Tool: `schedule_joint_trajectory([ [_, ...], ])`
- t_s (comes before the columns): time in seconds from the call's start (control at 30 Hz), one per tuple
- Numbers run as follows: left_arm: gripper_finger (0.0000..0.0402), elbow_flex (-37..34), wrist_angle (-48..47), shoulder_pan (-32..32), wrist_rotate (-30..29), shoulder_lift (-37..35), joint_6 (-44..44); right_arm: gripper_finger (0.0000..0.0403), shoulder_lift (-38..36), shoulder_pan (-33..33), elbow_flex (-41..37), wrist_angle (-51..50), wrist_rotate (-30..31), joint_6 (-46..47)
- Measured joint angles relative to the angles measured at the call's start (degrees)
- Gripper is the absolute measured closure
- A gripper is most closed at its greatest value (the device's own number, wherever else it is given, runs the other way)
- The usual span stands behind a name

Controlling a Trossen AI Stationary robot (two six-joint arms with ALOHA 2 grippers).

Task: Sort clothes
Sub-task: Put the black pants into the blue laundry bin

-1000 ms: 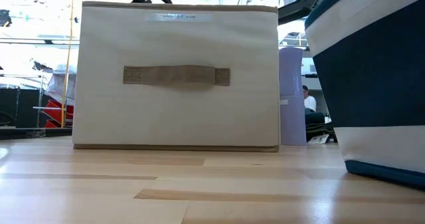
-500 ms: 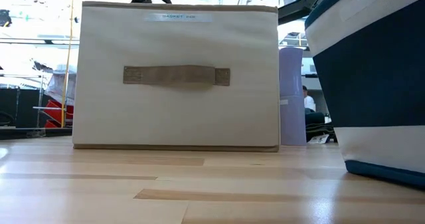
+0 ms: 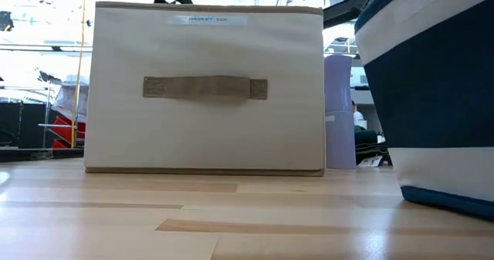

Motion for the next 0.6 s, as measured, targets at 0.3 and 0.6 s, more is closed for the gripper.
schedule_joint_trajectory([
  [0.3, 0.0182, -4.2, -0.4, -0.1, 1.7, 0.0, 0.5, 0.0103, 0.0, 2.5, 0.0, -5.2, 8.9, 14.0],
  [0.6, 0.0182, -4.2, -0.3, -0.3, 5.5, -0.7, 3.1, 0.0103, 0.0, 1.5, -0.4, -10.5, 9.1, 25.5],
])
